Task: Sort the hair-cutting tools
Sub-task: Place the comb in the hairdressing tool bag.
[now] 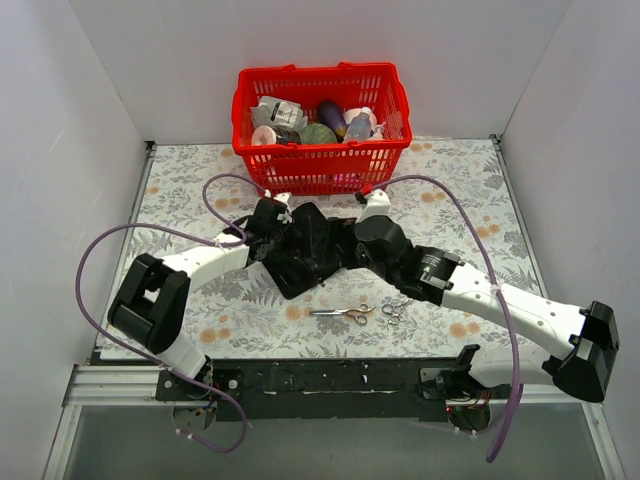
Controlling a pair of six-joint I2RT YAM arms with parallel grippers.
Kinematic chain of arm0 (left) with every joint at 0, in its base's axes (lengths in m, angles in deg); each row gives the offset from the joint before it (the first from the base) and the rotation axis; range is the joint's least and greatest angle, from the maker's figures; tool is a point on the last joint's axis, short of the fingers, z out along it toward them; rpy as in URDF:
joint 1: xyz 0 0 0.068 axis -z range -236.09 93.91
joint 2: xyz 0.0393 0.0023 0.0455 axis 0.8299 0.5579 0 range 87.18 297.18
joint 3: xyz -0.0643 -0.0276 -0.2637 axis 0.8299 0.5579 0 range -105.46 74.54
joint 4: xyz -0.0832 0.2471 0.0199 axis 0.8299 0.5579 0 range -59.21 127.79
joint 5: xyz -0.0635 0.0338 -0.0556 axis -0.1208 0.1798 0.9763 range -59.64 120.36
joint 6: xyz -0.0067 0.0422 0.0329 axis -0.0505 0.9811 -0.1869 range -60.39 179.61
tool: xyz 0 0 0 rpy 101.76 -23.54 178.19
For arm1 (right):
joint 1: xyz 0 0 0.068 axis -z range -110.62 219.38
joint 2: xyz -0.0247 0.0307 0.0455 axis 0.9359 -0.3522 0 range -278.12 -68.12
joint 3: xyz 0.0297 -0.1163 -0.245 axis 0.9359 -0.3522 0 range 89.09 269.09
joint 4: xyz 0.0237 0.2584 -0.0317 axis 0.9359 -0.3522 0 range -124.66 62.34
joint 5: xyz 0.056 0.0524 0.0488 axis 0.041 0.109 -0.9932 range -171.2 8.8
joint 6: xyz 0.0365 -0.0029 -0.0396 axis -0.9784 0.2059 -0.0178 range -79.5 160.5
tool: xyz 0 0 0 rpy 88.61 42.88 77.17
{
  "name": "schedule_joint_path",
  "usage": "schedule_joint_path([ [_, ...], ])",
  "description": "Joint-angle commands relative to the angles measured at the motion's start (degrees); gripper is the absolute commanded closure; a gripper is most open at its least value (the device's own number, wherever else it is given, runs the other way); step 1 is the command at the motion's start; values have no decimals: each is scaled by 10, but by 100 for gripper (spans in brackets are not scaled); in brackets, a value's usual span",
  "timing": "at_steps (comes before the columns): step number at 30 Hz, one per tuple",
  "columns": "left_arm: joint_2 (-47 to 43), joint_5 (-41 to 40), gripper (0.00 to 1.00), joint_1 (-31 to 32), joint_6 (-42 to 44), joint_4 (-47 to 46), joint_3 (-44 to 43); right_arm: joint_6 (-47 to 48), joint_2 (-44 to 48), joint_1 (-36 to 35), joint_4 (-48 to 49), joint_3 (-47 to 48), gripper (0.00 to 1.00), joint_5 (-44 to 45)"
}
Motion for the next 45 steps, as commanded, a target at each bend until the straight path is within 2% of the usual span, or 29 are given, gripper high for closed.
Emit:
schedule_joint_path([
  [1,-70,14,2,2,11,21,-41,112,-9,55,-95,-76,8,-30],
  [4,-82,-5,2,3,16,53,-64,117,-27,57,-55,-99,32,-96],
  [5,-91,-10,2,3,19,59,-71,115,-31,57,-30,-107,47,-105],
  [7,-94,-35,2,3,24,71,-70,115,-43,57,-20,-111,66,-121],
  [8,-94,-44,2,2,33,73,-66,119,-50,57,-19,-109,79,-127],
  [10,-91,-80,2,2,39,80,-57,125,-71,57,-19,-97,97,-140],
  [18,-54,-131,2,-6,16,62,1,133,-146,55,5,-63,99,-158],
  [29,32,-113,2,-23,-33,51,15,145,-276,58,36,8,99,-140],
  [36,36,-109,2,-24,-31,48,19,156,-318,71,49,38,99,-152],
  [45,27,-103,2,-24,-28,46,22,159,-346,69,48,79,99,-211],
])
